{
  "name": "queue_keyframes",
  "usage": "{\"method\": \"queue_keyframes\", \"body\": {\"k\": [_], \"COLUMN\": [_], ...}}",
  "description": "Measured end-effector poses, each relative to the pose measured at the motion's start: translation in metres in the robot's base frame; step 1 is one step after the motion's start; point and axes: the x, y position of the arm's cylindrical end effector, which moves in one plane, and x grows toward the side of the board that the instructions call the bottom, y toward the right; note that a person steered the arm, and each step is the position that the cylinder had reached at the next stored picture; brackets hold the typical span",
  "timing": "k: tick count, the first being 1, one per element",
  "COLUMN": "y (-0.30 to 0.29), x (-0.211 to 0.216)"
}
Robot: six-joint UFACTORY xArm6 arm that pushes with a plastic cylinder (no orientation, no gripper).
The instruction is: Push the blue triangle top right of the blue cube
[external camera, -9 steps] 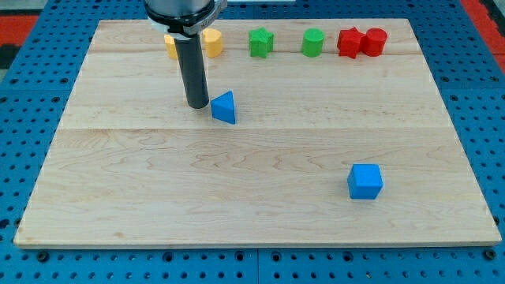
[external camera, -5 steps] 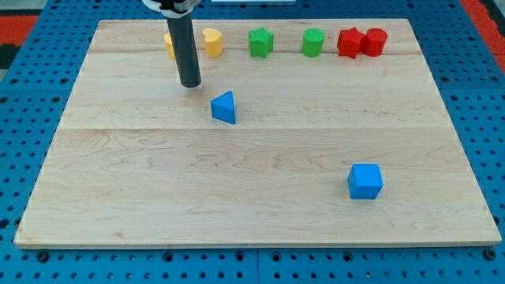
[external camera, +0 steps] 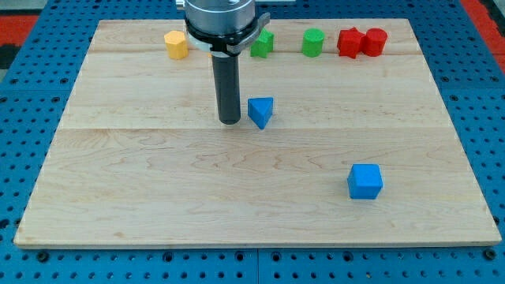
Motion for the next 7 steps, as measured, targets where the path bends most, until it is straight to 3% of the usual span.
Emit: {"method": "queue_keyframes", "body": {"k": [2,5,6,7], "y": [0.001,0.068,0.037,0.053], "x": [-0.034,0.024,0.009,-0.001]}}
